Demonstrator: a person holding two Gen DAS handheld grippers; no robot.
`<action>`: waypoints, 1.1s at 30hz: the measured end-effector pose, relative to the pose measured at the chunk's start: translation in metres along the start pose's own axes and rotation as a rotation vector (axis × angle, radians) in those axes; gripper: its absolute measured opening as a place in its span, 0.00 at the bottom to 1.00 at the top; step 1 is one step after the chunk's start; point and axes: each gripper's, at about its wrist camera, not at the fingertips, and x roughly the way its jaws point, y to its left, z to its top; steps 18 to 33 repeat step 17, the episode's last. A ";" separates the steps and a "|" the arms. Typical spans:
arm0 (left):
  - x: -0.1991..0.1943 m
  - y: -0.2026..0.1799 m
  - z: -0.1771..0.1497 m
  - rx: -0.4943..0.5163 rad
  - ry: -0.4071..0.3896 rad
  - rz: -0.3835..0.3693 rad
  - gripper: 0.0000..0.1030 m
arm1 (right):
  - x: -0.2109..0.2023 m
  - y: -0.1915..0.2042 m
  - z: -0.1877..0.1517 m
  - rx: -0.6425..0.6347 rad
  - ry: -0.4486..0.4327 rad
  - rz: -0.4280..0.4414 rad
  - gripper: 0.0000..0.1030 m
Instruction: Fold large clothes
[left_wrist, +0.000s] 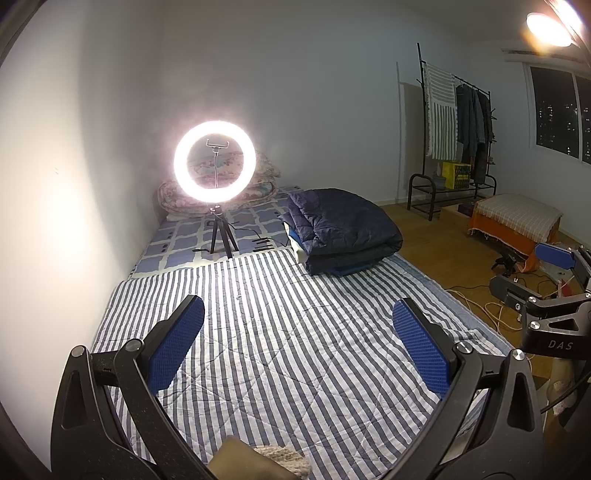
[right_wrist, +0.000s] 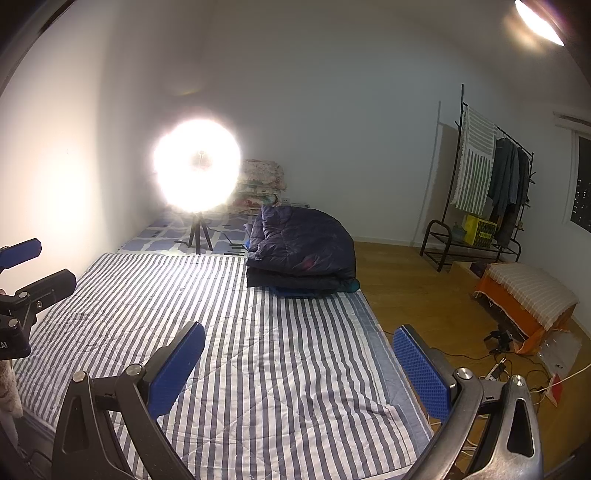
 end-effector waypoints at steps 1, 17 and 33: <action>0.000 0.000 0.000 0.000 0.000 0.001 1.00 | 0.000 0.000 0.000 0.002 0.001 0.002 1.00; -0.002 0.003 -0.001 0.014 -0.011 0.011 1.00 | 0.005 0.003 -0.005 0.005 0.019 0.012 1.00; -0.002 0.003 -0.001 0.014 -0.011 0.011 1.00 | 0.005 0.003 -0.005 0.005 0.019 0.012 1.00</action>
